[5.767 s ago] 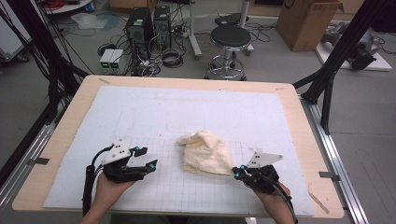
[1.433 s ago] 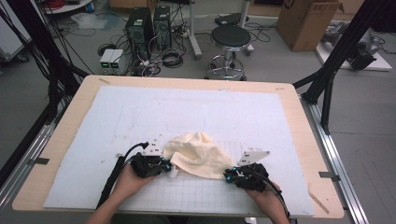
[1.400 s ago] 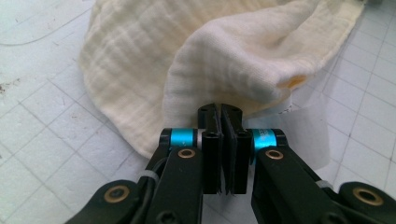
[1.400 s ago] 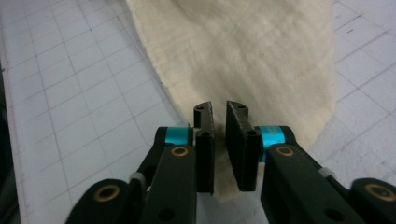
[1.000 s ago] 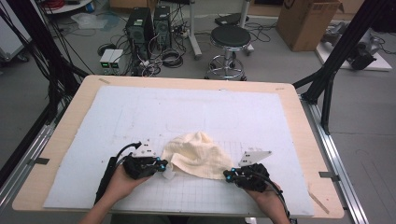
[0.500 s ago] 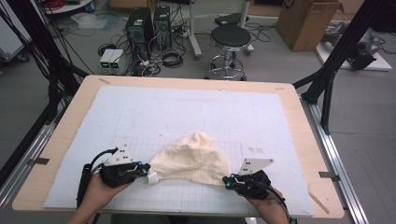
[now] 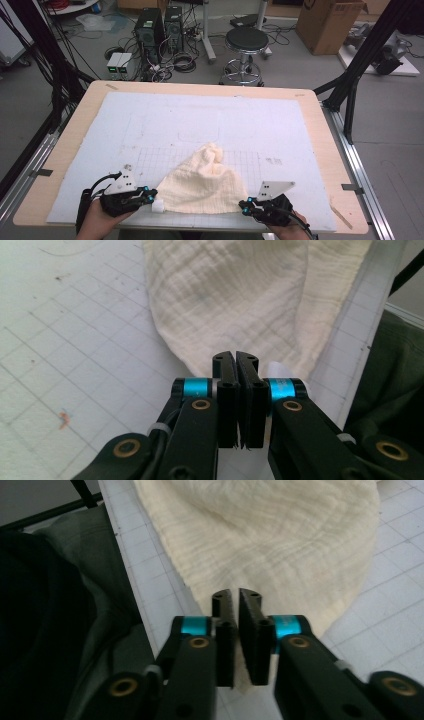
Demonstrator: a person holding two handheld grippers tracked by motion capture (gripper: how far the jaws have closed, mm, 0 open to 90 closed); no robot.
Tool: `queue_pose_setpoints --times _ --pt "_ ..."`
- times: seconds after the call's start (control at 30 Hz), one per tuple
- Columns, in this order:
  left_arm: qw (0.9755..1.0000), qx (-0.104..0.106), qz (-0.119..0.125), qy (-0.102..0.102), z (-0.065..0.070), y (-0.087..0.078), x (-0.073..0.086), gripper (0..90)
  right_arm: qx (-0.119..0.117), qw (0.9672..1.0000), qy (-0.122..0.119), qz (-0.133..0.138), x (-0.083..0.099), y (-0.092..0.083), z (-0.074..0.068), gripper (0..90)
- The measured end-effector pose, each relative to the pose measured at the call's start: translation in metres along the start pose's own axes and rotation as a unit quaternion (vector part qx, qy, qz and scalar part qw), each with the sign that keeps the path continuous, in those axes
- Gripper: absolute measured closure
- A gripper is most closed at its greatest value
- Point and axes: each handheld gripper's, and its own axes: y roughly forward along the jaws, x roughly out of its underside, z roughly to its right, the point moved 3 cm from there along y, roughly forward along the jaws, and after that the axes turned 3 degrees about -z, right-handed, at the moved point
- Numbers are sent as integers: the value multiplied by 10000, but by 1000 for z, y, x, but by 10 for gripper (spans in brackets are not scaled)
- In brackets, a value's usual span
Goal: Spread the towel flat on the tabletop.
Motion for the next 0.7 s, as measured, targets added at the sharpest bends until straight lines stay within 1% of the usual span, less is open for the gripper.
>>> queue_pose_setpoints --times 0.03,0.07,0.1,0.17,0.2,0.27,0.3,0.33,0.4,0.43,0.5,0.53,0.57,0.63,0.7 --pt "10000 44 66 -29 -1 0 -1 812 -40 10000 5 15 -1 -1 0 791" --pt "9999 39 128 -63 -3 0 -4 785 -37 10000 -30 63 -4 -2 0 764" --pt "9998 37 172 -114 -5 0 -8 757 11 9999 -27 128 -8 -3 1 738" --pt "9997 27 229 -102 -9 0 -16 726 30 9998 -36 204 -14 -5 4 710" --pt "9996 24 265 -100 -11 2 -22 721 85 9997 -40 241 -17 -5 7 703" --pt "9995 17 313 -19 -16 7 -33 693 163 9994 -6 315 -25 -5 14 687" --pt "9995 36 310 4 -18 11 -39 677 168 9992 1 357 -29 -4 19 681" --pt "9994 33 351 -29 -20 15 -44 661 200 9990 36 393 -33 -2 25 679" --pt "9994 -21 350 -8 -24 24 -52 635 274 9987 92 415 -40 2 35 664" --pt "9994 -64 339 26 -26 29 -56 634 323 9985 90 435 -44 4 41 655" --pt "9994 -124 297 113 -29 39 -62 631 376 9979 180 486 -51 8 52 647" --pt "9994 -163 283 97 -31 44 -64 633 402 9978 198 487 -53 9 56 639" --pt "9994 -155 292 78 -33 49 -66 633 441 9977 213 476 -56 12 60 630" --pt "9996 -106 264 53 -37 59 -69 632 389 9978 249 474 -59 16 66 603" --pt "9998 -23 222 14 -41 69 -69 623 357 9980 229 470 -62 22 70 563"
